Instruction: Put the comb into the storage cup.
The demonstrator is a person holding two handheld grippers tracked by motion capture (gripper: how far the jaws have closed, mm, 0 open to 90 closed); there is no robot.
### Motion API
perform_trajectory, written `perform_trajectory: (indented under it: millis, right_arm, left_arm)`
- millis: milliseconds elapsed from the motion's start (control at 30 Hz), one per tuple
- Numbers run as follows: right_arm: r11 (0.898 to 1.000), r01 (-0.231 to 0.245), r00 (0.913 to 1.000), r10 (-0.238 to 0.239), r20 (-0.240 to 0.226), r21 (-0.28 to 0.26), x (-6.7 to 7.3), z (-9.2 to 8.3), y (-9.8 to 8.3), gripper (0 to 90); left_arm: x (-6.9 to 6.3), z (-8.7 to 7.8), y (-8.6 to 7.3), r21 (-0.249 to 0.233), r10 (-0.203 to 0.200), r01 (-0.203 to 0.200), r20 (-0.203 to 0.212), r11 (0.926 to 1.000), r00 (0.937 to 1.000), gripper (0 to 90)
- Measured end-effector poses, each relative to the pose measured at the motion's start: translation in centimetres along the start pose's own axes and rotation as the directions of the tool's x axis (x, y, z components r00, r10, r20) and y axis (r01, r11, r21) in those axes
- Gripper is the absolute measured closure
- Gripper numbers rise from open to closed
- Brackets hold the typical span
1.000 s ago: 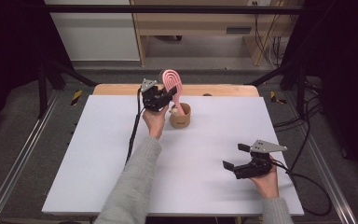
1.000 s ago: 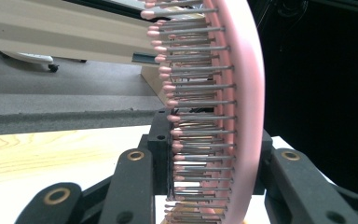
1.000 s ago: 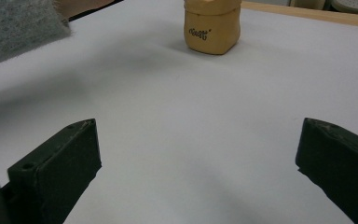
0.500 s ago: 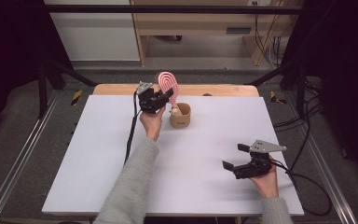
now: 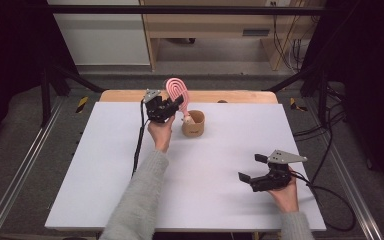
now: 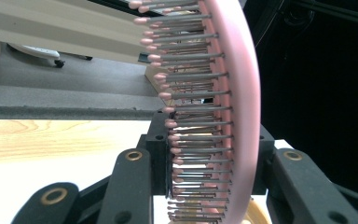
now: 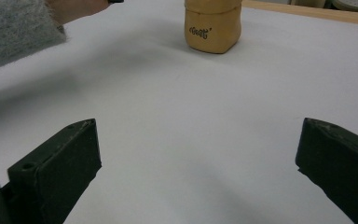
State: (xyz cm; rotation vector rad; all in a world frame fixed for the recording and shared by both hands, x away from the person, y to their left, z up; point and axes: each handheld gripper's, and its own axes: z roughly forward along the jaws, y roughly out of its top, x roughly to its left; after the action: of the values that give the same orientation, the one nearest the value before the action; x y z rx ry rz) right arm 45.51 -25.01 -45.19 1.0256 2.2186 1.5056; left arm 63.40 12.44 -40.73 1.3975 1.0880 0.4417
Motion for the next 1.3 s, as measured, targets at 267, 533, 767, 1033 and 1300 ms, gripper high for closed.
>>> perform_trajectory:
  millis: [267,533,767,1033,1300]
  right_arm:
    - [1.000,-0.002,1.0000,0.002,0.000,-0.001,0.02,0.02,0.00,0.2]
    - [1.000,-0.002,1.0000,0.002,-0.002,-0.002,0.02,0.00,0.01,0.2]
    - [1.000,-0.001,1.0000,0.001,-0.003,0.000,0.01,0.05,-0.01,0.2]
    - [1.000,-0.004,1.0000,0.004,-0.002,-0.002,0.03,0.04,0.01,0.2]
    - [1.000,-0.005,1.0000,0.005,-0.003,-0.003,0.03,0.01,0.02,0.2]
  left_arm:
    - [0.05,-0.15,-0.09,-0.001,0.000,0.000,-0.002,1.0000,1.0000,62.3]
    - [0.01,-0.31,0.03,0.009,0.046,-0.046,-0.010,0.9989,0.9989,60.2]
    - [0.02,-0.59,0.22,0.023,0.077,-0.077,-0.012,0.9968,0.9969,55.6]
    - [-0.13,-0.73,0.27,0.033,0.092,-0.092,-0.021,0.9953,0.9955,48.6]
    - [-0.19,-0.76,0.17,0.062,0.118,-0.116,-0.029,0.9913,0.9926,37.9]
